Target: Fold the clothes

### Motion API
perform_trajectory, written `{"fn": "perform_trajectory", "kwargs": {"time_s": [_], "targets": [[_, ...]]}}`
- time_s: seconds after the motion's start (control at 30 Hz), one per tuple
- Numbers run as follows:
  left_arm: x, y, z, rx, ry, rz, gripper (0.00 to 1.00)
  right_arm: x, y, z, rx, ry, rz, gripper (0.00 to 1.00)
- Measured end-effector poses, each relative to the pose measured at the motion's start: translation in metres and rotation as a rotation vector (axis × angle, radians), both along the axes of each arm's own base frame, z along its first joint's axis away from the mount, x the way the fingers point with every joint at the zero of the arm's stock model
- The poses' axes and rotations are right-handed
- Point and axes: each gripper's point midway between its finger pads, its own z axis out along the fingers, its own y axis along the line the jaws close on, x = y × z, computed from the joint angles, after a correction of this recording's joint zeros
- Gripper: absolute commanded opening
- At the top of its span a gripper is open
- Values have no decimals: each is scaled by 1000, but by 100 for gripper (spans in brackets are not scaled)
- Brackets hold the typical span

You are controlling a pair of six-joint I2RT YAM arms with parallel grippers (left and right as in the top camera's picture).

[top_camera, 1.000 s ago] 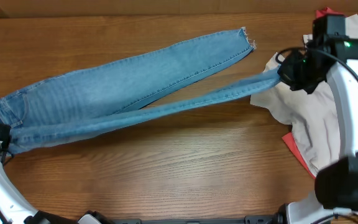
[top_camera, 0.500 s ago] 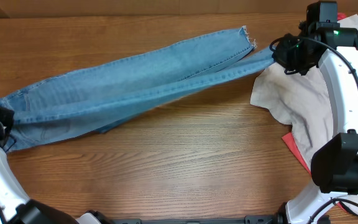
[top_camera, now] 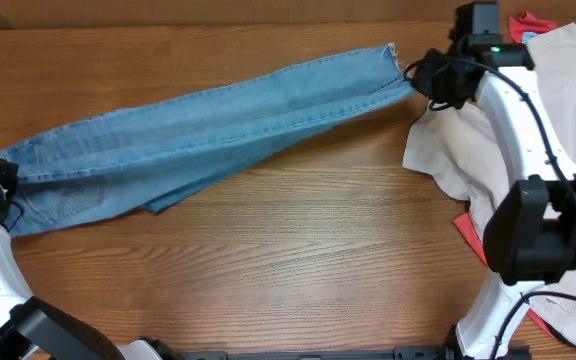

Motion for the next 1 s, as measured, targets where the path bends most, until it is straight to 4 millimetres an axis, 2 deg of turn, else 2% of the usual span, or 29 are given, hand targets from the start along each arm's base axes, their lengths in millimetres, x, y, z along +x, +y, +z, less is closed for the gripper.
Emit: {"fn": "perform_trajectory", "kwargs": {"time_s": [0.17, 0.3, 0.43, 0.73, 0.77, 0.8, 0.83, 0.87, 0.97, 1.0], "targets": [[3, 5, -8, -1, 10, 6, 4, 9, 7, -15, -31, -5, 9, 4], [10, 6, -21, -8, 25, 3, 4, 15, 9, -19, -50, -17, 9, 4], [19, 8, -28, 0, 21, -7, 4, 22, 10, -17, -57, -48, 7, 4], [35, 12, -30, 33, -10, -19, 4, 45, 17, -5, -54, -156, 13, 4], [39, 13, -29, 43, -20, -23, 12, 49, 18, -3, -54, -175, 14, 10], [43, 14, -28, 55, -31, -25, 23, 54, 20, -1, -53, -200, 17, 22], [48, 17, -25, 75, -50, -25, 42, 60, 21, 1, -51, -223, 12, 44], [54, 20, -21, 95, -70, -27, 61, 65, 22, 3, -53, -247, 8, 54], [67, 26, -7, 147, -138, -34, 96, 76, 22, 0, -64, -279, 6, 79], [71, 26, -3, 152, -158, -44, 100, 77, 22, -4, -67, -273, 7, 92]]}}
